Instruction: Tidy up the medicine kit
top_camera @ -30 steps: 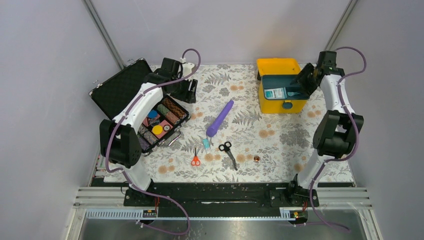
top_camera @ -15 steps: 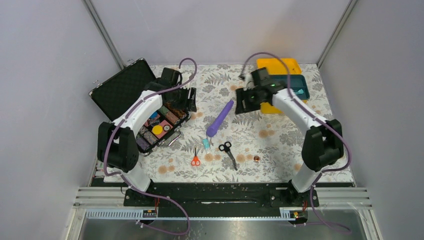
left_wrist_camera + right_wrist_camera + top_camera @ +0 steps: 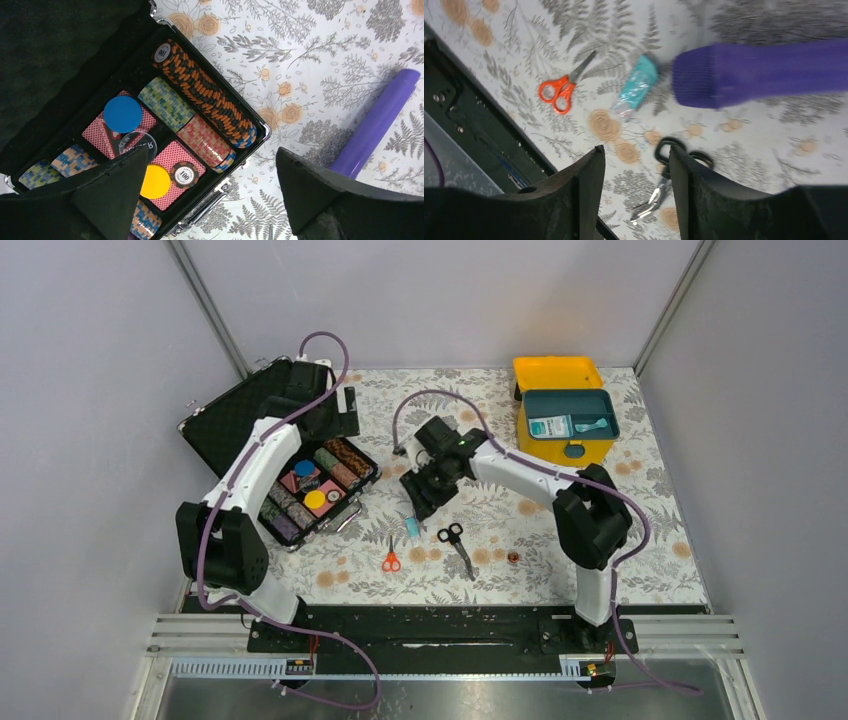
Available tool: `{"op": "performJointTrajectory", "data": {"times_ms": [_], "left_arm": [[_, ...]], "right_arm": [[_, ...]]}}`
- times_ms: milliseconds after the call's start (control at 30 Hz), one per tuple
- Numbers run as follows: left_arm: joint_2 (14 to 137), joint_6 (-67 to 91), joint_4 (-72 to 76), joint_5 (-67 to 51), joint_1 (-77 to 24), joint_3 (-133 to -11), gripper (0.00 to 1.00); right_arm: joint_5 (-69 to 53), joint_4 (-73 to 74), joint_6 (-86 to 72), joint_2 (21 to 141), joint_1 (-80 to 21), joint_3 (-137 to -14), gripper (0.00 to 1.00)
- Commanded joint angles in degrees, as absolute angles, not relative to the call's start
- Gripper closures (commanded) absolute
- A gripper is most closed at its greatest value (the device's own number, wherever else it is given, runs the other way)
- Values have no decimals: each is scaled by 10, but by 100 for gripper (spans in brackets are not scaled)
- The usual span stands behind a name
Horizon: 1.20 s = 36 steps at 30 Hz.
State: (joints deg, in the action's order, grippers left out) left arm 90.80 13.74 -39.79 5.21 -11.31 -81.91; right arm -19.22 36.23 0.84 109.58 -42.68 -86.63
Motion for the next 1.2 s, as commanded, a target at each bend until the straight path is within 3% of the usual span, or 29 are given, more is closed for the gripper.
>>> {"op": "performJointTrajectory", "data": {"times_ms": [0,133,300,667,833,1000,1100,1167], "left_arm": [[882,174,-401,89,-118,-858,1],[868,194,-404,73,-101,-853,1],[850,200,-405,66,-72,-838,1],[840,219,-406,16,-13,-820,1],[834,209,-399,3,-8,-822,1],[837,207,-389,-30,-6,-835,1],[844,207,-378,-50,-5,-844,1],[851,198,-363,-77,-5,-850,1]], "right_arm": [[-205,384,8,1120,-466,-885,41],[-189,369,-50,1145,-475,-895,38],[-128,367,-99,1170,-494,-897,54],[-52,382,-126,1224,-524,-925,61],[18,393,-121,1245,-539,-921,72],[25,402,-100,1242,-541,-922,100],[5,417,-45,1213,-538,-918,100],[-71,431,22,1188,-531,-913,100]]}}
